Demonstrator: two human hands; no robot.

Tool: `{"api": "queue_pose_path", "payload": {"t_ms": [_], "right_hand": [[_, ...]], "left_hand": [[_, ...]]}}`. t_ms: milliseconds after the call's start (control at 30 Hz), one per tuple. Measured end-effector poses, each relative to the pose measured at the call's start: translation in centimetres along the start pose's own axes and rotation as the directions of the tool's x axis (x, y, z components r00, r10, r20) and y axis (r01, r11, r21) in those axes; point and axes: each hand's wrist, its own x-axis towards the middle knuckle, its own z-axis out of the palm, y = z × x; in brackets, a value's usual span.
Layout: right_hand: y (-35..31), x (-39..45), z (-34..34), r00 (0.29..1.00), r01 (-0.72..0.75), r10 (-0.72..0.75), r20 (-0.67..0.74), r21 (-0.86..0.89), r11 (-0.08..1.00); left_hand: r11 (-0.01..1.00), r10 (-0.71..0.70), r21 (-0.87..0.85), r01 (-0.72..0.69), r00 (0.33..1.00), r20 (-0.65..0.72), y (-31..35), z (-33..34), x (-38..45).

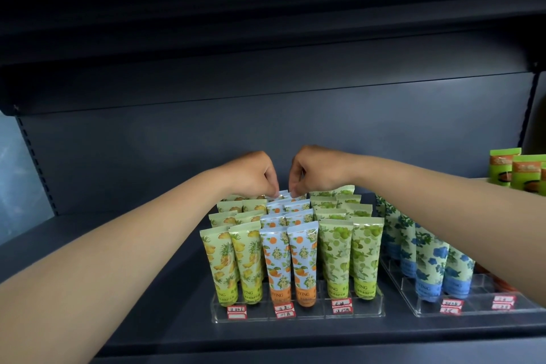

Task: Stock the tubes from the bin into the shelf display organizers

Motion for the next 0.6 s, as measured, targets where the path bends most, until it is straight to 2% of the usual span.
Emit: {"api": "queue_pose_path", "payload": {"t_ms": [600], "right_hand": [[-0.1,-1.3,-1.4,1.0,-0.007,0.008,0.009,-0.032,0.999]], "left_hand": [[0.999,-0.007,0.036,0.007,1.0,0.0,0.2,-0.8,-0.8]]}}
